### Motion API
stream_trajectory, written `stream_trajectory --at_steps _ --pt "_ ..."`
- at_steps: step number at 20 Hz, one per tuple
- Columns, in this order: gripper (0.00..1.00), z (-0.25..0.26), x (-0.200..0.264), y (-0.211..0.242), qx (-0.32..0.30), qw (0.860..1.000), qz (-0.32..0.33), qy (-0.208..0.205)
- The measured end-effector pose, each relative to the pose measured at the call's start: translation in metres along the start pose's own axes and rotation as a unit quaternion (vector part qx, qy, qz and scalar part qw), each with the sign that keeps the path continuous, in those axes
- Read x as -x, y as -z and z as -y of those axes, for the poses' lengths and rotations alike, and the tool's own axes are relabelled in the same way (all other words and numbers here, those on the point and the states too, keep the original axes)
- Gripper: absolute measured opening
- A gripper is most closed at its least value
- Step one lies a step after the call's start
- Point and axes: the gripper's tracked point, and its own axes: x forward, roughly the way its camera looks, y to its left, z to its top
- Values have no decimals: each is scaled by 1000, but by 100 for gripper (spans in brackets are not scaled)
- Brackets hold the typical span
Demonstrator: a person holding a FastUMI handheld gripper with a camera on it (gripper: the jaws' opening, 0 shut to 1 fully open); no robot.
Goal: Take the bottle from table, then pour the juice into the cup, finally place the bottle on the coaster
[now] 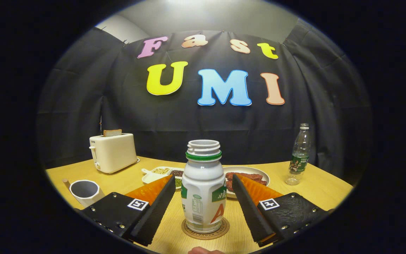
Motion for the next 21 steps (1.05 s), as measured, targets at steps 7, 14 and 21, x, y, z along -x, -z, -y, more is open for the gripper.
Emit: stream_trajectory --at_steps 7,14,21 --pt "98 1 28 -47 17 999 26 15" --pt "98 4 54 -74 -12 1000 8 10" --pt "98 26 87 -136 6 999 28 26"
